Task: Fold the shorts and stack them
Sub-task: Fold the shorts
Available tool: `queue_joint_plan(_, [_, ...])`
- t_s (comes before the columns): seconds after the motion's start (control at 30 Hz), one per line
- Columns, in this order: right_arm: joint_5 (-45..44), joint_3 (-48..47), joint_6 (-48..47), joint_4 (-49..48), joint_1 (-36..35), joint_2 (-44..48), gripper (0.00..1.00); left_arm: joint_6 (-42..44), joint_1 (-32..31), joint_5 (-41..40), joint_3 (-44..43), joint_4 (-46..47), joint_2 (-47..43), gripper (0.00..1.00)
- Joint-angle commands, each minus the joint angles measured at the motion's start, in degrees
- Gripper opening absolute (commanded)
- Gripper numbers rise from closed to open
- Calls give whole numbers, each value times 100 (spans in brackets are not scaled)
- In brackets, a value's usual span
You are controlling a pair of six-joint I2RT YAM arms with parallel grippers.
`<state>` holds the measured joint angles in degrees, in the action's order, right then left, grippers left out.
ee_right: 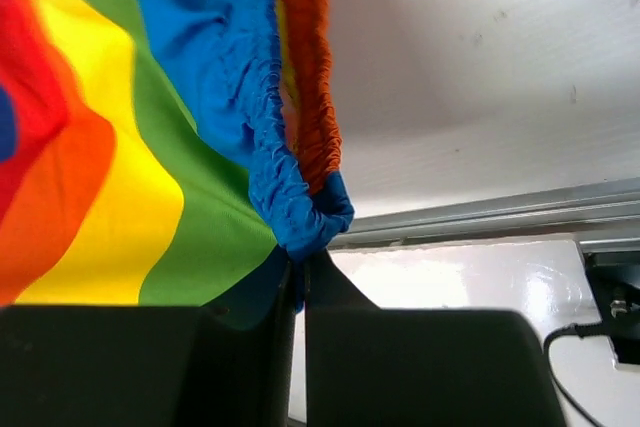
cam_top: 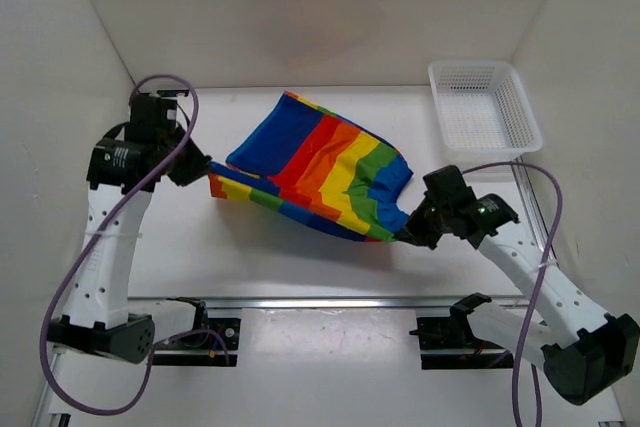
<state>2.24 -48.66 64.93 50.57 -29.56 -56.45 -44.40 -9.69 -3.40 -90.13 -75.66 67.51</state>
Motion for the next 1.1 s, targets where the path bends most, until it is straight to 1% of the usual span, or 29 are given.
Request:
queue_joint_plan(0.0, [-856, -748, -515, 1139, 257, -59, 0, 229, 47, -328, -1073, 148, 507, 10])
queue_joint_plan(0.03, [-1022, -898, -577, 1140, 310, -147, 0, 282, 47, -276, -1269, 209, 892, 10])
queue_joint_plan(0.1, [-1164, -1344, -691, 1140, 512, -515, 0, 406, -6, -223, -1629, 393, 1298, 10])
queue_joint_plan(0.13, [-1225, -1495, -831, 1070, 591, -647, 0, 510, -6, -223, -1927, 472, 1709, 10])
queue_joint_plan(0.2, [-1331, -1777, -946, 886, 820, -1069, 0, 625, -6, -223, -2262, 587, 2142, 10])
queue_joint_plan(0.23, [-1331, -2057, -1034, 676, 925, -1375, 0, 704, -6, -275, -2664, 587, 2570, 10])
queue_joint_plan(0.3, [-1384, -2339, -1262, 490, 1171, -1736, 0, 774, -6, -346, -3053, 719, 2977, 10])
queue_joint_plan(0.33, [-1384, -2654, -1341, 411, 1233, -2121, 0, 845, -6, -346, -3429, 797, 3379, 10])
queue_joint_plan(0.37, [-1384, -2814, -1421, 314, 1294, -2316, 0, 898, -6, -346, -3659, 798, 3601, 10])
queue_joint_plan(0.4, [-1480, -2972, -1500, 314, 1295, -2501, 0, 898, -6, -346, -3896, 798, 3821, 10])
queue_joint_plan(0.43, [-1533, -3130, -1587, 314, 1399, -2842, 0, 977, -6, -346, -4394, 798, 4023, 10])
queue_joint_plan(0.47, [-1534, -3419, -1641, 261, 1453, -3002, 0, 1030, -6, -293, -4652, 798, 4408, 10])
queue_joint_plan(0.5, [-1612, -3543, -1641, 261, 1505, -3126, 0, 1030, -6, -293, -4846, 798, 4568, 10])
queue_joint_plan(0.63, [-1674, -4080, -1825, 85, 1734, -3915, 0, 1179, -6, -109, -5329, 1281, 5175, 10])
queue_joint_plan(0.67, [-1674, -4203, -1826, 85, 1787, -4075, 0, 1267, -6, -39, -5435, 1360, 5455, 10])
queue_joint_plan(0.8, [-1797, -4800, -1887, 24, 1901, -4900, 0, 1267, -6, 120, -5752, 1835, 6089, 10])
queue_joint_plan(0.83, [-1745, -5080, -1948, 23, 1954, -5042, 0, 1267, -6, 120, -5831, 1957, 6230, 10])
queue_joint_plan(0.93, [-1745, -5678, -2062, -135, 1954, -5727, 0, 1206, -6, 225, -6305, 2239, 6853, 10])
queue_joint_plan(0.97, [-1901, -5924, -2063, -135, 1954, -5929, 0, 1128, -58, 226, -6637, 2501, 7029, 10])
queue_joint_plan(1.0, [-1903, -6431, -2063, -135, 1954, -6331, 1, 1127, -59, 226, -6815, 2669, 7344, 10])
queue_joint_plan(1.03, [-1781, -6689, -2167, -135, 1954, -6509, 10, 1127, -111, 226, -6982, 2844, 7486, 10])
queue_joint_plan(1.07, [-1701, -6900, -2168, -135, 1954, -6728, 23, 1057, -181, 226, -7123, 3011, 7610, 10])
